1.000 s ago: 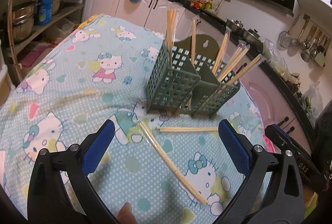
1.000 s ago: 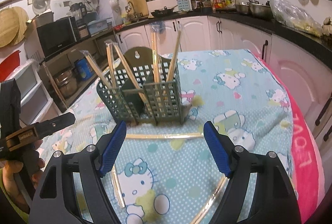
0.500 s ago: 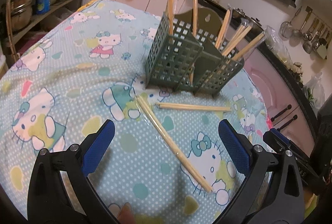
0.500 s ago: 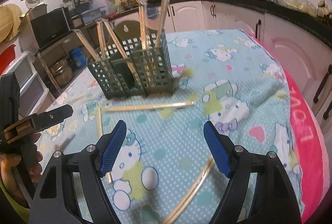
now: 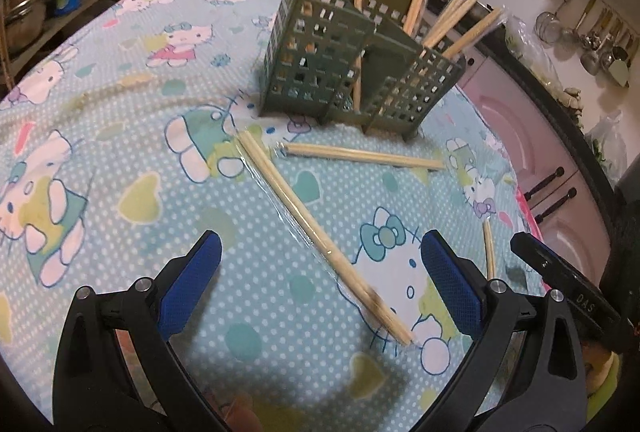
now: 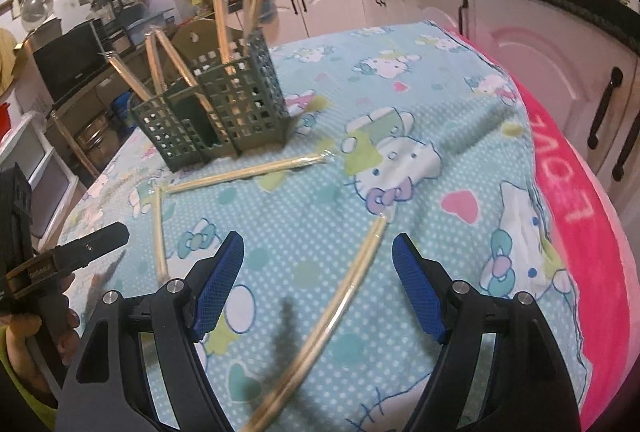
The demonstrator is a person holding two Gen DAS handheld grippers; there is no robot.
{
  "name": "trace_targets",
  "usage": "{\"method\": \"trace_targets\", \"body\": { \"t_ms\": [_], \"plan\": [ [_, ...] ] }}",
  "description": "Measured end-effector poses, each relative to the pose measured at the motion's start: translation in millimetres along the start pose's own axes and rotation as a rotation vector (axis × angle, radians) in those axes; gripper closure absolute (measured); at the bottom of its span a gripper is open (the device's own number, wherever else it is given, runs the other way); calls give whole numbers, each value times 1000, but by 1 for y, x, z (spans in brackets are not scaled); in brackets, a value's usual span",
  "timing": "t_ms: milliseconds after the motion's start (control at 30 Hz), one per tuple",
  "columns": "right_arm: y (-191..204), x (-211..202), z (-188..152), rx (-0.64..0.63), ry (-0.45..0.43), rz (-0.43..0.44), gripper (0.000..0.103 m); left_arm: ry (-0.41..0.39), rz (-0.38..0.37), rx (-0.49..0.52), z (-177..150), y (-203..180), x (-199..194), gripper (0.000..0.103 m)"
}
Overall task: Organize utensils
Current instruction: 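Close the left tool on a wrapped chopstick while the right tool grasps another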
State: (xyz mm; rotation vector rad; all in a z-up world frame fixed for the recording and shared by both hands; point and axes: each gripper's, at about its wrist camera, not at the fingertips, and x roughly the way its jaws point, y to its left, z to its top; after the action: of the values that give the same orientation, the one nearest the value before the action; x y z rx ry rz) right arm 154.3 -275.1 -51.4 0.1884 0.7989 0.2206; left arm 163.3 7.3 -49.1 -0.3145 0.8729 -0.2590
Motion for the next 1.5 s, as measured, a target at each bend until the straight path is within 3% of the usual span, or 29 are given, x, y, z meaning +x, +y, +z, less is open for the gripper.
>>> {"method": "trace_targets", "body": {
  "t_ms": [100, 333, 467, 733, 933, 1067, 1167, 1200, 1300, 1500],
  "plan": [
    [-6, 6, 0, 23, 23, 3, 29, 16, -17, -9, 1, 2, 5, 14],
    [-12, 25, 4, 23, 70, -7, 41, 47, -27, -66, 13, 18, 21, 33],
    [-16, 38, 7, 37, 91, -12, 41, 46, -31, -96, 24, 28, 29, 34],
    [-19, 54, 10, 44, 110, -7, 47, 45, -16, -127, 46, 40, 43, 47],
    [-25, 59, 15, 57, 111, -10, 63, 37, 4, -142, 58, 49, 50, 55],
    [-25, 61, 18, 48, 106, -35, 74, 33, 17, -166, 62, 55, 52, 71],
    [-26, 61, 20, 44, 98, -43, 90, 37, 24, -186, 68, 63, 53, 84],
    [-26, 62, 20, 47, 100, -27, 92, 42, 31, -188, 69, 65, 53, 91],
    [-24, 64, 21, 42, 109, -6, 93, 48, 8, -205, 72, 69, 51, 99],
    [-14, 59, 28, 40, 99, 43, 95, 17, -20, -178, 74, 66, 29, 100]
  ]
}}
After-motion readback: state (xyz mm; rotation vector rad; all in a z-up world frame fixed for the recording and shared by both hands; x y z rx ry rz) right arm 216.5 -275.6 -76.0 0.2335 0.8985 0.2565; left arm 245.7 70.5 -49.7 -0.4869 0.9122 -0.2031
